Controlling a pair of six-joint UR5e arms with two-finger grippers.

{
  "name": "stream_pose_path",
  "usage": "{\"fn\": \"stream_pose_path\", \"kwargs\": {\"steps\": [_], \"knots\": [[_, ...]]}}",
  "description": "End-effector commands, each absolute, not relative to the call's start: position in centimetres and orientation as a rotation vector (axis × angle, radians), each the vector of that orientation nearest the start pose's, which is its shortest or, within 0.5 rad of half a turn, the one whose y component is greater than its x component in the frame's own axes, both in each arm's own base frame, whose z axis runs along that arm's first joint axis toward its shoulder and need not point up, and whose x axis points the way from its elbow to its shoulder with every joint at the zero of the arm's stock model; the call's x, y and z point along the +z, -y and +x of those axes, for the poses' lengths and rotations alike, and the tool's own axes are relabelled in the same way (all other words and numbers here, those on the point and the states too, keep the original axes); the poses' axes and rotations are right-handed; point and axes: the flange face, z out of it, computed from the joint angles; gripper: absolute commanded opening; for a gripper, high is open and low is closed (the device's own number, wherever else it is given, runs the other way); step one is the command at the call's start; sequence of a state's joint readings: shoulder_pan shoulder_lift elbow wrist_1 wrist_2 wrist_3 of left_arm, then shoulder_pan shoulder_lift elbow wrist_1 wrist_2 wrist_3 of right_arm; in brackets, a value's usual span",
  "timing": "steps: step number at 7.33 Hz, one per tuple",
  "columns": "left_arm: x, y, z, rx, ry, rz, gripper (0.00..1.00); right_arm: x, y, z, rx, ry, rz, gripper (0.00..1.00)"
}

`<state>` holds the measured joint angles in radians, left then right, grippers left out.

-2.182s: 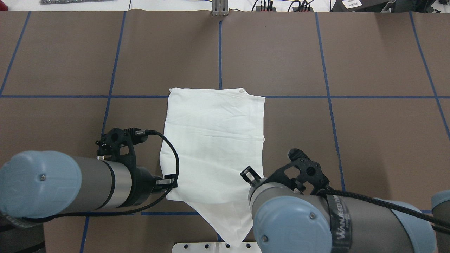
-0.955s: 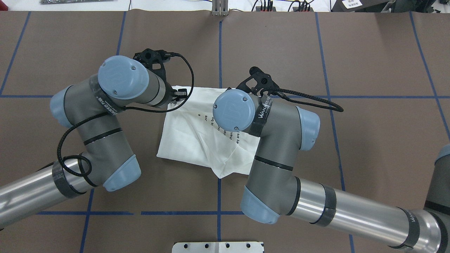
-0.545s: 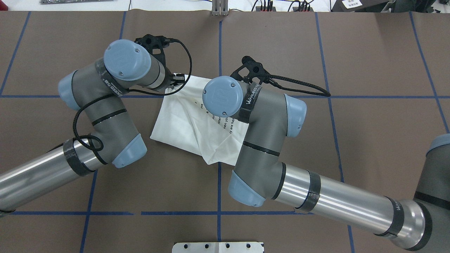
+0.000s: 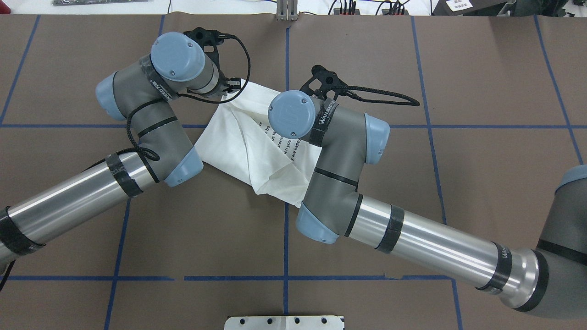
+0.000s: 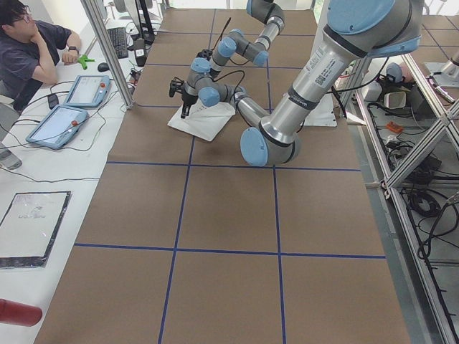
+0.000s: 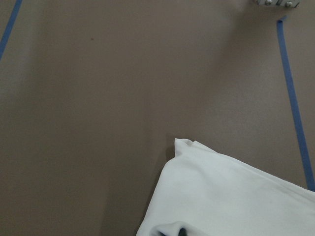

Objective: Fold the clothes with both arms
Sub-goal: 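Lift the near edge with both grippers and fold it toward the far edge, then release the shirt and raise the left gripper away while the right gripper presses the fold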

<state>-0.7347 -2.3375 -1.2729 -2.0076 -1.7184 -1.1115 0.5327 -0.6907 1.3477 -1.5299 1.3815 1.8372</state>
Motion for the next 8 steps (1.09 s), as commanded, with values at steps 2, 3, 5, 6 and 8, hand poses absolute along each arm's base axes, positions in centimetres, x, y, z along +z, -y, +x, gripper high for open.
{"fn": "stream_pose_path", "kwargs": {"steps": [2,3,5,6,8], "knots": [[29.9,63.8,41.8,0.074,-0.863,0.463,1.0,14.8,54.7,-58.5,0.756,0.739,0.171,1.0],[32.1,64.3,36.4,0.192,-0.835,0.522,1.0,13.6,53.4,-59.4,0.742,0.73,0.161,1.0],[34.1,64.8,33.2,0.231,-0.811,0.538,1.0,11.8,46.6,-64.6,0.633,0.703,0.13,1.0],[33.7,64.7,32.9,0.228,-0.815,0.546,1.0,10.8,43.6,-66.7,0.535,0.643,0.128,1.0],[34.0,62.6,31.5,0.224,-0.826,0.556,1.0,11.6,40.4,-69.5,0.351,0.562,0.21,1.0]]}}
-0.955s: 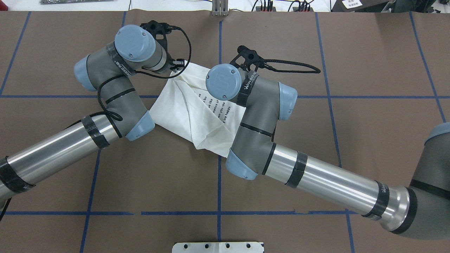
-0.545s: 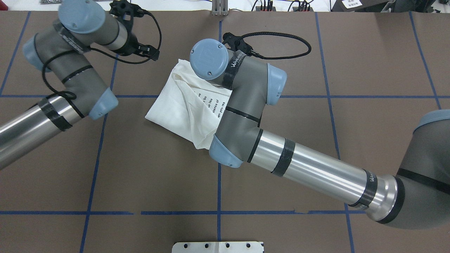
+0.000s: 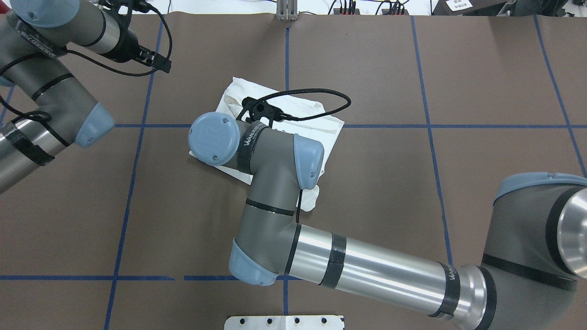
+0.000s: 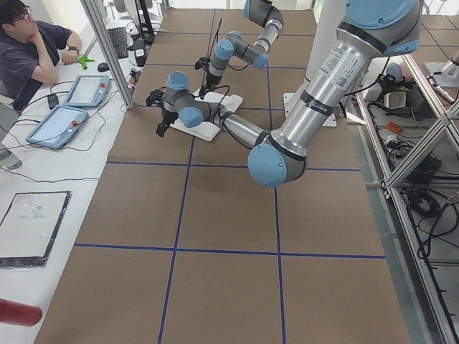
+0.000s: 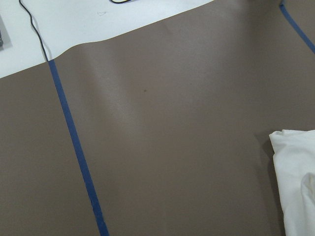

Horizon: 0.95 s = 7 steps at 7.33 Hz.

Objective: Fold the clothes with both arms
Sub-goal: 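Release the shirt and raise the left gripper away while the right gripper presses the fold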

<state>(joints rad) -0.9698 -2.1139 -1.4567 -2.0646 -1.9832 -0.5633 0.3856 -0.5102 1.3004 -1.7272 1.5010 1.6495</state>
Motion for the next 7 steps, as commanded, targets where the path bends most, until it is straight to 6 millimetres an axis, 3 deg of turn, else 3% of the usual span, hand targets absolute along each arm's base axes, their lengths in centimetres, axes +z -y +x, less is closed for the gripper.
{"fn": "stream_pose_path", "kwargs": {"steps": [1,3,5,6,7], "knots": [[34.1,62.2,31.2,0.223,-0.829,0.56,1.0,12.2,40.4,-70.6,0.277,0.504,0.216,1.0],[34.1,62.1,31.2,0.221,-0.828,0.559,1.0,13.1,38.5,-72.4,0.239,0.472,0.206,0.93],[34.7,62.0,31.1,0.22,-0.825,0.553,1.0,12.9,37.6,-72.9,0.222,0.456,0.201,0.68],[34.6,61.9,31.0,0.219,-0.826,0.554,1.0,12.1,37.5,-72.6,0.19,0.426,0.206,0.14],[34.6,61.8,30.9,0.198,-0.833,0.546,1.0,11.7,37.9,-72.1,0.181,0.404,0.23,0.0]]}}
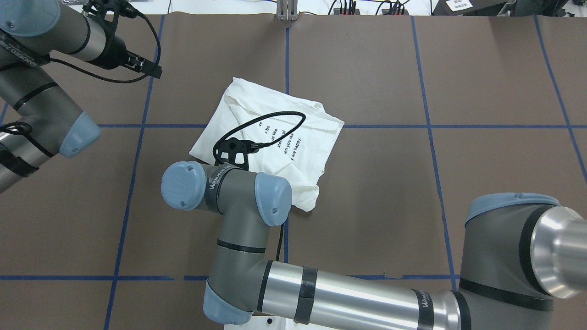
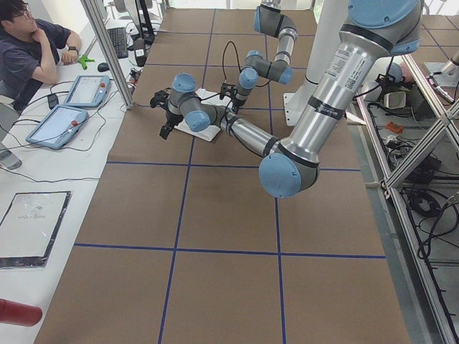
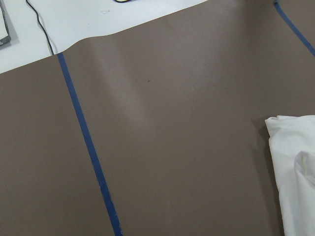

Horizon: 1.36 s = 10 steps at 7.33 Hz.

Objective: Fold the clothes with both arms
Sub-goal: 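Release the shirt and raise the left gripper away while the right gripper presses the fold, then press the folded bundle flat with the right gripper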

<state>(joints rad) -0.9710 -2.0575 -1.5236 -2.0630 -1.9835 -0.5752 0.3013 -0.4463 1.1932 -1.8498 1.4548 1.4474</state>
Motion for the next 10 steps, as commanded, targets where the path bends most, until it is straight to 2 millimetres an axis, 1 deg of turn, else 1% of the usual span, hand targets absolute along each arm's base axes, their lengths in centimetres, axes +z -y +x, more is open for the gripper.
{"fn": "stream_pose_path", "kwargs": {"steps": [1,2,3,5,6,7,8,9,10], "knots": [[34.6,61.7,30.9,0.194,-0.835,0.545,1.0,11.5,38.3,-71.9,0.188,0.405,0.243,0.0],[34.7,61.5,30.8,0.193,-0.835,0.544,1.0,11.2,39.5,-71.2,0.207,0.412,0.244,0.0],[34.7,61.5,30.7,0.194,-0.835,0.545,1.0,10.9,41.4,-70.1,0.232,0.417,0.242,0.0],[34.6,61.4,30.8,0.195,-0.837,0.544,1.0,11.1,46.7,-66.7,0.291,0.407,0.256,0.0],[34.9,61.3,30.8,0.194,-0.835,0.54,1.0,11.8,49.9,-64.5,0.291,0.387,0.272,0.0],[35.2,61.1,30.6,0.194,-0.834,0.539,1.0,13.4,53.3,-61.9,0.298,0.355,0.284,0.0],[35.0,61.0,30.6,0.192,-0.836,0.54,1.0,15.9,55.3,-60.5,0.296,0.344,0.295,0.0],[35.1,61.0,30.7,0.182,-0.839,0.533,1.0,19.9,55.9,-60.8,0.294,0.354,0.307,0.0],[35.0,61.0,30.7,0.183,-0.841,0.533,1.0,22.3,56.4,-61.5,0.296,0.353,0.311,0.0]]}}
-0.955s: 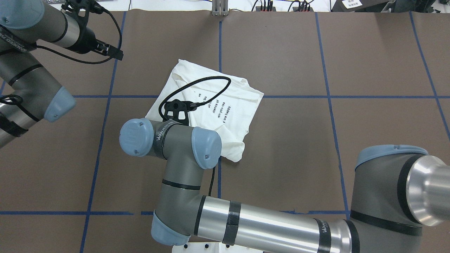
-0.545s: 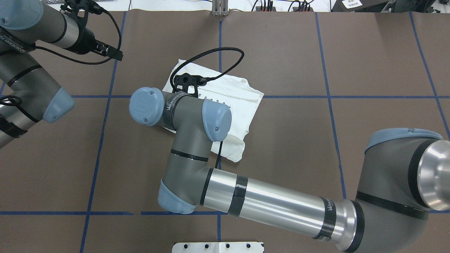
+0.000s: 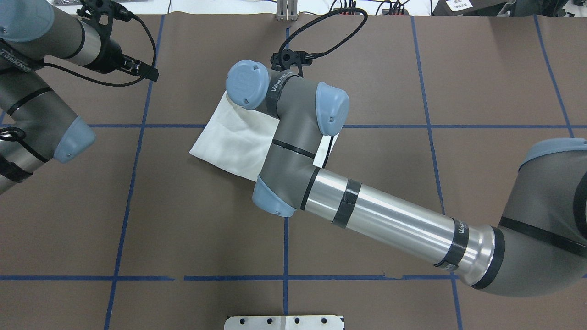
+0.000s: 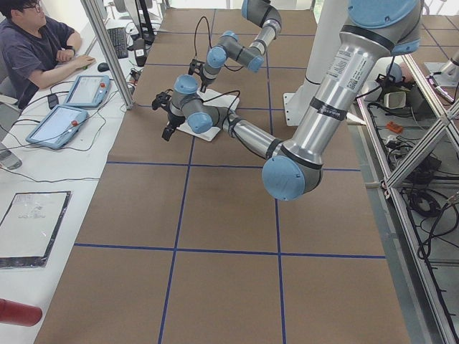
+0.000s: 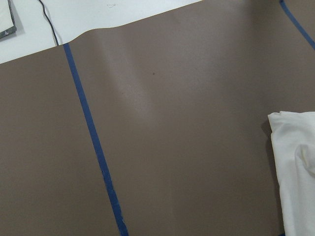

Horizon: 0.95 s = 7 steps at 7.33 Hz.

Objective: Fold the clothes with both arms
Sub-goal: 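Press the folded bundle flat with the right gripper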

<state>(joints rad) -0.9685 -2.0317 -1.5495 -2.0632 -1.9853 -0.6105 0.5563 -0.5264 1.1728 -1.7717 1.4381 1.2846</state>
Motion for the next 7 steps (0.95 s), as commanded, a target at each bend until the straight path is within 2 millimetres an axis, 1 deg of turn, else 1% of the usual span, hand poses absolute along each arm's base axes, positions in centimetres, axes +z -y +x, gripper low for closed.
{"fn": "stream_pose_path", "kwargs": {"steps": [1,2,3,4,5,6,7], "knots": [[35.0,61.0,30.7,0.183,-0.841,0.533,1.0,23.3,56.6,-61.9,0.296,0.348,0.311,0.81],[35.0,61.0,30.7,0.18,-0.842,0.532,1.0,23.3,57.0,-61.8,0.303,0.345,0.31,1.0],[35.1,61.0,30.7,0.179,-0.841,0.531,1.0,22.7,58.1,-60.8,0.318,0.355,0.307,1.0],[35.1,60.9,30.8,0.183,-0.843,0.528,1.0,21.7,59.9,-58.8,0.289,0.384,0.29,1.0],[35.0,60.8,30.8,0.192,-0.858,0.514,1.0,20.8,62.0,-55.6,0.206,0.472,0.183,1.0],[36.2,60.2,30.5,0.193,-0.848,0.501,1.0,19.9,63.4,-52.1,0.168,0.521,0.169,1.0],[37.3,58.3,28.9,0.198,-0.845,0.499,1.0,20.4,64.9,-48.4,0.084,0.541,0.164,1.0]]}}
